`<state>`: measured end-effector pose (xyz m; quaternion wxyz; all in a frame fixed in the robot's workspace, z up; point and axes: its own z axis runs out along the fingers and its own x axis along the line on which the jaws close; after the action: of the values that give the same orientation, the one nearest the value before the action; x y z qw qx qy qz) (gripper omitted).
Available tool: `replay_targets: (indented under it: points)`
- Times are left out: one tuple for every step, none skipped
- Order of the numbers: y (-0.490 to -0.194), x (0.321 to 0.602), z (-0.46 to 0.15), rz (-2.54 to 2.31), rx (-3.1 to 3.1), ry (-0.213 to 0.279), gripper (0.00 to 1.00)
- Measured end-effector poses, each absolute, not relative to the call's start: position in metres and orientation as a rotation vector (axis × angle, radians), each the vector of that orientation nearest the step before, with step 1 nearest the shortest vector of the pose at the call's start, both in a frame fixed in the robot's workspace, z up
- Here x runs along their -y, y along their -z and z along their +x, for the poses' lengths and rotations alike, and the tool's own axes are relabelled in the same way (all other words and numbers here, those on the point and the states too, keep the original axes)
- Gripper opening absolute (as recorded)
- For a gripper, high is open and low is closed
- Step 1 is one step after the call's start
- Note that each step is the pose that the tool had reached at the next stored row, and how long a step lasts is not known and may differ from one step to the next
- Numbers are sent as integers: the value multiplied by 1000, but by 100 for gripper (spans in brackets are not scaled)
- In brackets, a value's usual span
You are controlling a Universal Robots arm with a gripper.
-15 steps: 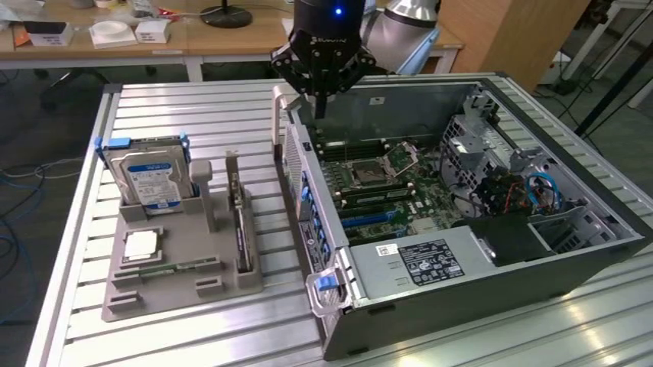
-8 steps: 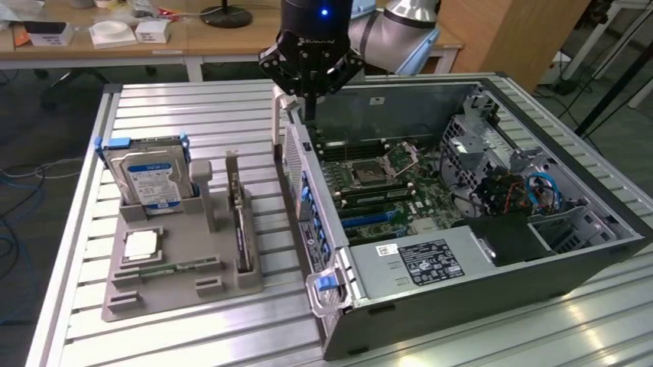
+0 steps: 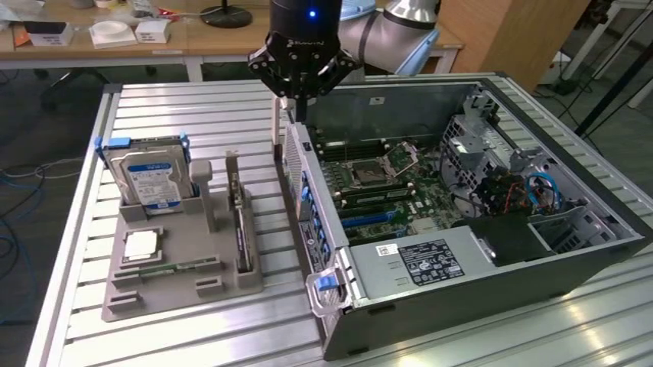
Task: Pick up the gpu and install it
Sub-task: 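Reach for the gpu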
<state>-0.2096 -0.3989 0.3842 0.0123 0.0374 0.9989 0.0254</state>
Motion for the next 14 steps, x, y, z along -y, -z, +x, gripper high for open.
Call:
replay_targets:
  points:
    - [-384,399,-211,117,-3114,-79,11]
    - [-384,399,-212,117,-3114,-79,11]
    - [-384,399,-214,117,-3114,-79,11]
    - [-383,399,-215,117,-3114,-79,11]
    - [-383,399,-216,117,-3114,-79,11]
    - [-383,399,-218,117,-3114,-79,11]
    - [-383,399,-219,117,-3114,-79,11]
    - [-382,399,-220,117,-3114,-79,11]
    - [-382,399,-222,117,-3114,-79,11]
    - [-382,399,-223,117,-3114,-79,11]
    - [-382,399,-224,117,-3114,-79,11]
    - [-381,399,-225,117,-3114,-79,11]
    - [-381,399,-227,117,-3114,-79,11]
    - [-381,399,-228,117,-3114,-79,11]
